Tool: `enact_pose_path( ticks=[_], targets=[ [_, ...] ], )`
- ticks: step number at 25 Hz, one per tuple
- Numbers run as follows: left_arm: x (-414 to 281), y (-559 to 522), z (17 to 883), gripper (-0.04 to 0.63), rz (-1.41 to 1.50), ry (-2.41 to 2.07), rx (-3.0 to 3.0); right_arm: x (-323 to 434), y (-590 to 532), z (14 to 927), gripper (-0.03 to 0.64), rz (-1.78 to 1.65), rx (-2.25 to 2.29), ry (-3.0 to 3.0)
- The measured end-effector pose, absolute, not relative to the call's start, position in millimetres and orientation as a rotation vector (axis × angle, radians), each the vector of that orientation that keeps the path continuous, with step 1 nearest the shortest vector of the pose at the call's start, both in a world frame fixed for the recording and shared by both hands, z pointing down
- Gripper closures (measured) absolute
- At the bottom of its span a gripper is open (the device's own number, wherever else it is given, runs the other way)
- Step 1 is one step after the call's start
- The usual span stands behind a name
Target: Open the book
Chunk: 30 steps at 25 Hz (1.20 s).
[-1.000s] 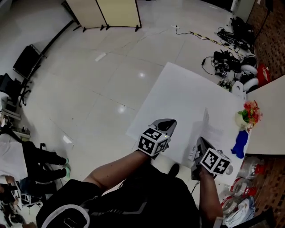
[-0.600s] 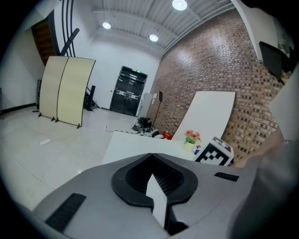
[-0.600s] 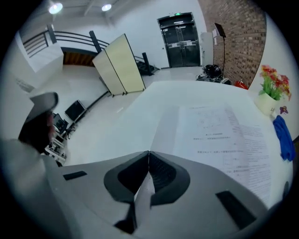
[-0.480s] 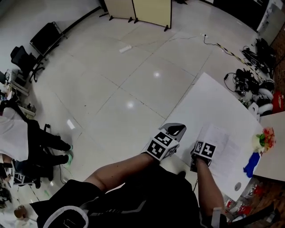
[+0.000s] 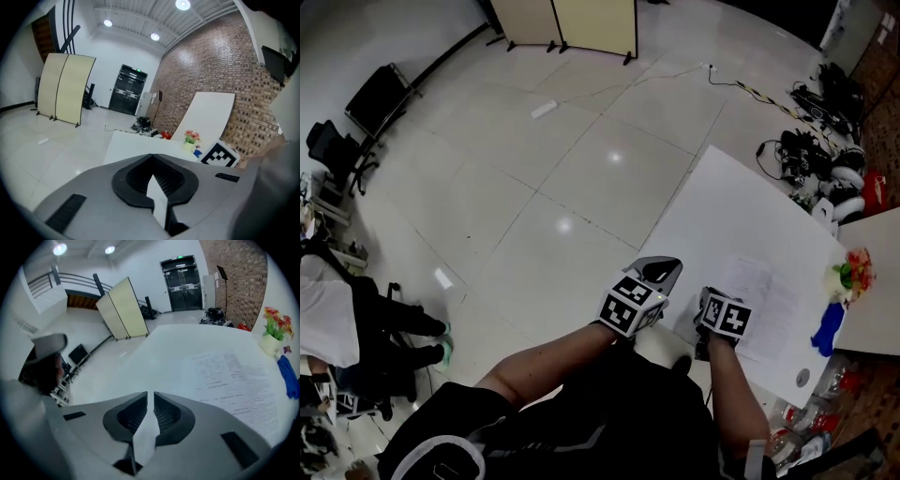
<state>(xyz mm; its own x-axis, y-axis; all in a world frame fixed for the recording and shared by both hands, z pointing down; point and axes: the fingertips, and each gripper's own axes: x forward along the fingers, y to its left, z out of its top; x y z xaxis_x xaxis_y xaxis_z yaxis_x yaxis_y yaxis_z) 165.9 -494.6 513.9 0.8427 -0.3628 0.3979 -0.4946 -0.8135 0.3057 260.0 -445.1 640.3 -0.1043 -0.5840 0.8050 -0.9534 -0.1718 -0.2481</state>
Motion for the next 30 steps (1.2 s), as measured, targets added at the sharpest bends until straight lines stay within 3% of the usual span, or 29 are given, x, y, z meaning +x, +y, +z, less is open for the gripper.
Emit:
enact_pose_path(
  ticks=[15, 30],
  targets=[
    [267.9, -463.7, 440.5, 0.600, 0.263, -0.515, 2.780, 432.6, -361.2, 419.9, 0.609, 0.644, 2.367, -2.032],
    [303.6, -422.9, 385.9, 0.600, 0.084, -0.425, 2.874, 454.2, -309.5, 393.4, 0.611, 0.415, 2.406, -2.011]
  ],
)
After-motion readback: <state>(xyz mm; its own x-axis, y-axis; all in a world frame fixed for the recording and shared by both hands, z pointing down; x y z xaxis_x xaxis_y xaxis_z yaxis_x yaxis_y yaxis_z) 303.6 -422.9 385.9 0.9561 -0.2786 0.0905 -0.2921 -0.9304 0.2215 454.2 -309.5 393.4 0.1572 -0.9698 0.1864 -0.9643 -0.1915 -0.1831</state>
